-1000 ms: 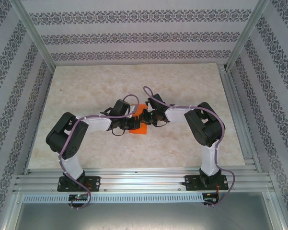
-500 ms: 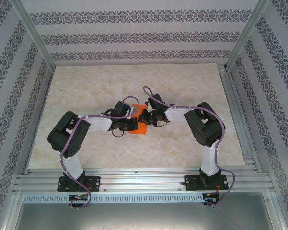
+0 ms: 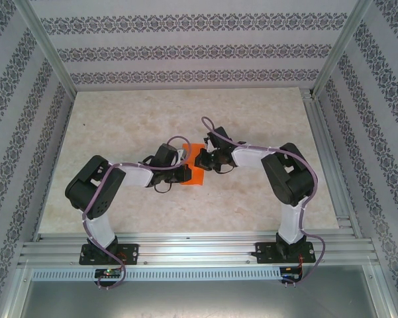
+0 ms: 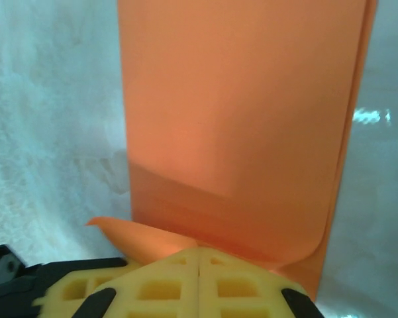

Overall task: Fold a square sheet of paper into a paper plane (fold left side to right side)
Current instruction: Fold the triangle a second time at the center of the table.

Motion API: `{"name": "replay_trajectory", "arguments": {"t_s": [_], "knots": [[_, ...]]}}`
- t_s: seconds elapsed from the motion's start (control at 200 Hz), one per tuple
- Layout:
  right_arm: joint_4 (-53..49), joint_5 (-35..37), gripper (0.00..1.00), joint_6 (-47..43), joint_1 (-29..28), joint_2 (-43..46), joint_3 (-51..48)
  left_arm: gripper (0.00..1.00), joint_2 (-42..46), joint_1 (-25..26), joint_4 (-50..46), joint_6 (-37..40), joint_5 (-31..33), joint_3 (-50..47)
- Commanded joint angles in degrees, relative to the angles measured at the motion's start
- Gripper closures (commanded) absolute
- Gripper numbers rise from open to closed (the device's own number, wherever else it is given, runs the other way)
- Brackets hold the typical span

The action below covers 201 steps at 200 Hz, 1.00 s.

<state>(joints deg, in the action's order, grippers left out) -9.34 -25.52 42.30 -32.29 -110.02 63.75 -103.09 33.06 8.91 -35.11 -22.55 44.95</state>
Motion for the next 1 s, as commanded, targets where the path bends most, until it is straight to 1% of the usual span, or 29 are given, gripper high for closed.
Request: {"name": "replay_trajectory", "arguments": {"t_s": [0.0, 0.19, 0.42, 0.604, 0.729, 0.999], "knots": [[-1.7, 0.8, 0.95, -0.7, -0.4, 3.1, -0.1, 0.94, -4.0, 2.1, -3.8, -1.5, 1.7, -3.2], [-1.7, 0.0, 0.96, 0.2, -1.6, 0.5, -0.9, 0.95, -3.3, 2.3, -5.3, -1.0, 2.8, -3.0], [-3.7, -0.5, 0.96, -1.1, -1.9, -2.4, 0.8, 0.95, -1.6, 2.3, -7.6, -0.2, 4.4, -3.0], [-4.4, -0.3, 0.96, -2.0, -2.0, -4.1, 1.6, 0.96, -1.8, 2.3, -7.9, -0.1, 4.8, -3.0], [-7.2, 2.6, 0.96, -4.1, -1.8, -4.6, 2.6, 0.96, -1.7, 2.3, -8.5, 0.0, 5.2, -3.1], [-10.7, 7.4, 0.96, -10.1, 1.4, -5.9, 4.8, 0.96, -1.7, 2.3, -8.7, 0.2, 5.7, -3.8]]}}
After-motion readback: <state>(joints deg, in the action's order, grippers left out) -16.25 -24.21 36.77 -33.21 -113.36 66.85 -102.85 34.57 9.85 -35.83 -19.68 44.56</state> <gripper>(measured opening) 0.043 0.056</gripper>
